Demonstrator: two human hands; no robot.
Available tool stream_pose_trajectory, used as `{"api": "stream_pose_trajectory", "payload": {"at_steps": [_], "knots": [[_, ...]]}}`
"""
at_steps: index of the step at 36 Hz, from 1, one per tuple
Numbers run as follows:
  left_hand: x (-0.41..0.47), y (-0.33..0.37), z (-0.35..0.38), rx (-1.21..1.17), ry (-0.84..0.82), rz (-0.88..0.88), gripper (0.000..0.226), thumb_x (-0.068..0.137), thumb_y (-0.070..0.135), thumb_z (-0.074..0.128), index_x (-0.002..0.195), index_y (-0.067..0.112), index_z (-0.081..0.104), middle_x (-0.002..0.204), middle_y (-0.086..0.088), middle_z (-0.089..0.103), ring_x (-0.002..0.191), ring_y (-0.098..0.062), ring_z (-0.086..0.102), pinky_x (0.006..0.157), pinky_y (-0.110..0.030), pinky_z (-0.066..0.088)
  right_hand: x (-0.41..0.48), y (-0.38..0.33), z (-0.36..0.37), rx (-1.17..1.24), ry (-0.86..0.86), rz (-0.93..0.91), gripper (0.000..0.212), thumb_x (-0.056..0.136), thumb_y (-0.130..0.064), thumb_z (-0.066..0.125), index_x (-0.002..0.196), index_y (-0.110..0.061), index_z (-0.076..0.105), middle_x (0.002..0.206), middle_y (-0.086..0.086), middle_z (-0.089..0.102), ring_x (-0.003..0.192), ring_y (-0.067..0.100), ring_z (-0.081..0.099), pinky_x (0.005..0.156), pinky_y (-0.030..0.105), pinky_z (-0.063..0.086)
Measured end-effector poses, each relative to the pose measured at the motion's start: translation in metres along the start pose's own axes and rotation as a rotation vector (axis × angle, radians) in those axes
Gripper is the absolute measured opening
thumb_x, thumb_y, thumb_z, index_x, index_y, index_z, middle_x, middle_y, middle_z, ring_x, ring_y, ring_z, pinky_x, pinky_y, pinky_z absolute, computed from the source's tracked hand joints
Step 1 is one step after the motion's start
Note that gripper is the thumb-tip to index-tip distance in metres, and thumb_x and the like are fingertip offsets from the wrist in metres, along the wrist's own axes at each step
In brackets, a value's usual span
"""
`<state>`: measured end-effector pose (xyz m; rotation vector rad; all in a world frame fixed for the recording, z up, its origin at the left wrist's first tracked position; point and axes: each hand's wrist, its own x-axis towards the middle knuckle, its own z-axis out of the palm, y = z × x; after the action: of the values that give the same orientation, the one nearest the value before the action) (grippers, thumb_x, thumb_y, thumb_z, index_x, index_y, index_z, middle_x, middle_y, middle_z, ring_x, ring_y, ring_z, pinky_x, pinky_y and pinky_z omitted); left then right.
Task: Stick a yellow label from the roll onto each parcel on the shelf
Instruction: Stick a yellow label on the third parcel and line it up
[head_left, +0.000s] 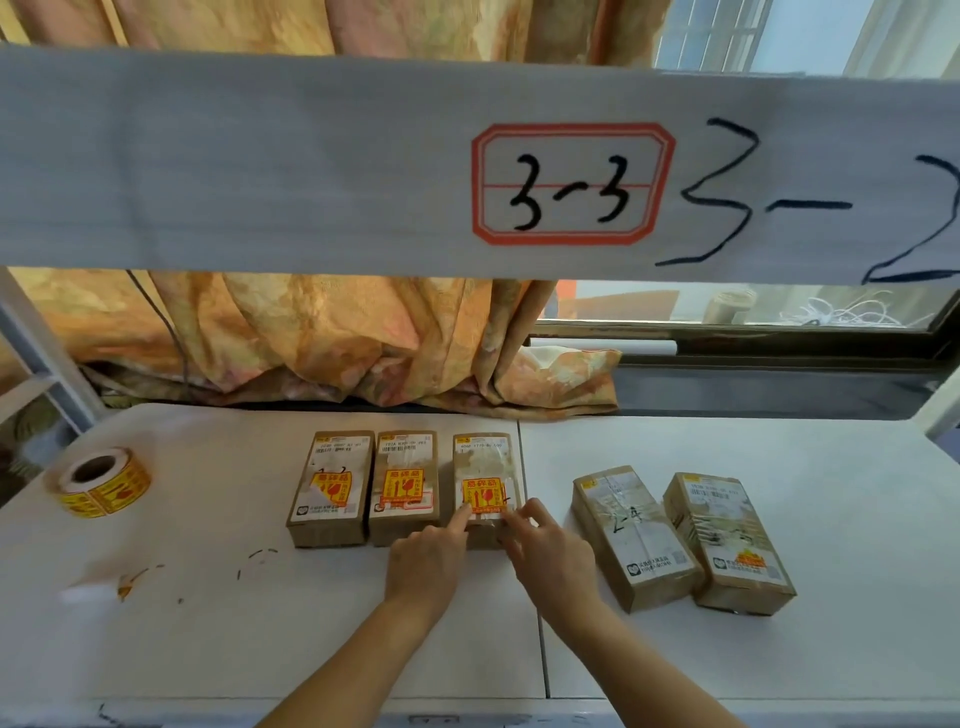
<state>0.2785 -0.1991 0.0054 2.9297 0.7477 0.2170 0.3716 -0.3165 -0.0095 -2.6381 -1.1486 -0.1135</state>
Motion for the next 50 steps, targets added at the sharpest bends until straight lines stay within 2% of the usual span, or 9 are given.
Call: {"api": "stream_pose_trajectory", "payload": {"at_steps": [5, 9, 14, 19, 25, 41, 46, 48, 50], "knots": [[-0.006, 0.0, -0.004, -0.018, -0.069, -0.009, 0.057, 0.099, 0.018, 0.037, 0.147, 0.024, 0.008, 0.098, -0.006, 0.069, 0.082, -0.018, 0.067, 0.071, -0.031, 0.053, -0.006, 0.004, -0.009, 0.112, -0.022, -0.05, 0.043, 0.09, -0.041, 0.053, 0.129, -0.027, 0.044, 0.127, -0.001, 0.054, 0.096, 0.019, 0.063, 0.073, 0.031, 0.056], [-0.014, 0.001, -0.014, -0.166, -0.079, 0.029, 0.065, 0.095, 0.022, 0.04, 0.147, 0.027, 0.001, 0.085, -0.002, 0.067, 0.07, -0.016, 0.063, 0.062, -0.03, 0.051, -0.019, 0.024, -0.022, 0.029, 0.028, 0.125, 0.049, 0.086, -0.037, 0.056, 0.131, -0.023, 0.044, 0.138, 0.009, 0.045, 0.127, 0.03, 0.04, 0.102, 0.045, 0.038], [-0.044, 0.014, -0.036, -0.406, -0.021, 0.045, 0.061, 0.094, 0.027, 0.043, 0.145, 0.028, 0.01, 0.073, 0.005, 0.061, 0.056, -0.007, 0.054, 0.046, -0.016, 0.039, -0.034, 0.056, -0.04, 0.026, -0.014, 0.388, 0.063, 0.082, -0.045, 0.054, 0.137, -0.026, 0.03, 0.141, 0.018, 0.03, 0.133, 0.038, 0.024, 0.106, 0.051, 0.028], [-0.071, 0.027, -0.046, -0.558, -0.016, 0.042, 0.044, 0.093, 0.028, 0.048, 0.135, 0.031, 0.035, 0.077, 0.01, 0.061, 0.067, -0.006, 0.058, 0.063, -0.016, 0.05, -0.041, 0.068, -0.051, 0.062, -0.12, 0.529, 0.076, 0.08, -0.05, 0.055, 0.143, -0.026, 0.018, 0.143, 0.023, 0.025, 0.133, 0.042, 0.025, 0.109, 0.051, 0.026], [-0.088, 0.016, -0.05, -0.613, -0.026, 0.006, 0.036, 0.092, 0.028, 0.05, 0.128, 0.032, 0.043, 0.076, 0.014, 0.058, 0.074, -0.005, 0.059, 0.074, -0.016, 0.049, -0.047, 0.06, -0.057, 0.091, -0.19, 0.623, 0.08, 0.074, -0.055, 0.059, 0.14, -0.029, 0.021, 0.137, 0.024, 0.03, 0.128, 0.042, 0.027, 0.107, 0.051, 0.029], [-0.09, -0.008, -0.056, -0.615, 0.042, -0.027, 0.029, 0.092, 0.025, 0.051, 0.121, 0.028, 0.052, 0.075, 0.014, 0.061, 0.069, -0.005, 0.06, 0.067, -0.011, 0.049, -0.071, -0.011, -0.043, 0.116, -0.187, 0.629, 0.088, 0.07, -0.067, 0.054, 0.14, -0.027, 0.017, 0.127, 0.018, 0.034, 0.119, 0.035, 0.033, 0.1, 0.043, 0.034], [-0.09, -0.012, -0.057, -0.614, 0.053, -0.032, 0.028, 0.092, 0.025, 0.051, 0.12, 0.027, 0.054, 0.077, 0.013, 0.061, 0.071, -0.006, 0.061, 0.066, -0.012, 0.048, -0.066, -0.012, -0.049, 0.184, -0.215, 0.602, 0.088, 0.078, -0.071, 0.043, 0.144, -0.034, -0.002, 0.148, 0.019, 0.007, 0.139, 0.038, 0.005, 0.108, 0.057, 0.016], [-0.089, -0.015, -0.057, -0.619, 0.054, -0.039, 0.028, 0.092, 0.024, 0.052, 0.12, 0.026, 0.054, 0.076, 0.013, 0.061, 0.07, -0.007, 0.06, 0.064, -0.011, 0.046, -0.062, -0.015, -0.055, 0.224, -0.134, 0.505, 0.076, 0.085, -0.062, 0.042, 0.144, -0.035, 0.003, 0.151, 0.015, 0.001, 0.141, 0.033, -0.004, 0.11, 0.058, 0.011], [-0.088, -0.019, -0.056, -0.617, 0.058, -0.044, 0.028, 0.092, 0.023, 0.052, 0.119, 0.025, 0.055, 0.073, 0.012, 0.061, 0.067, -0.007, 0.06, 0.062, -0.013, 0.047, -0.057, -0.021, -0.062, 0.229, -0.045, 0.403, 0.066, 0.088, -0.055, 0.042, 0.143, -0.034, 0.013, 0.15, 0.012, 0.007, 0.141, 0.03, 0.001, 0.111, 0.054, 0.013]]}}
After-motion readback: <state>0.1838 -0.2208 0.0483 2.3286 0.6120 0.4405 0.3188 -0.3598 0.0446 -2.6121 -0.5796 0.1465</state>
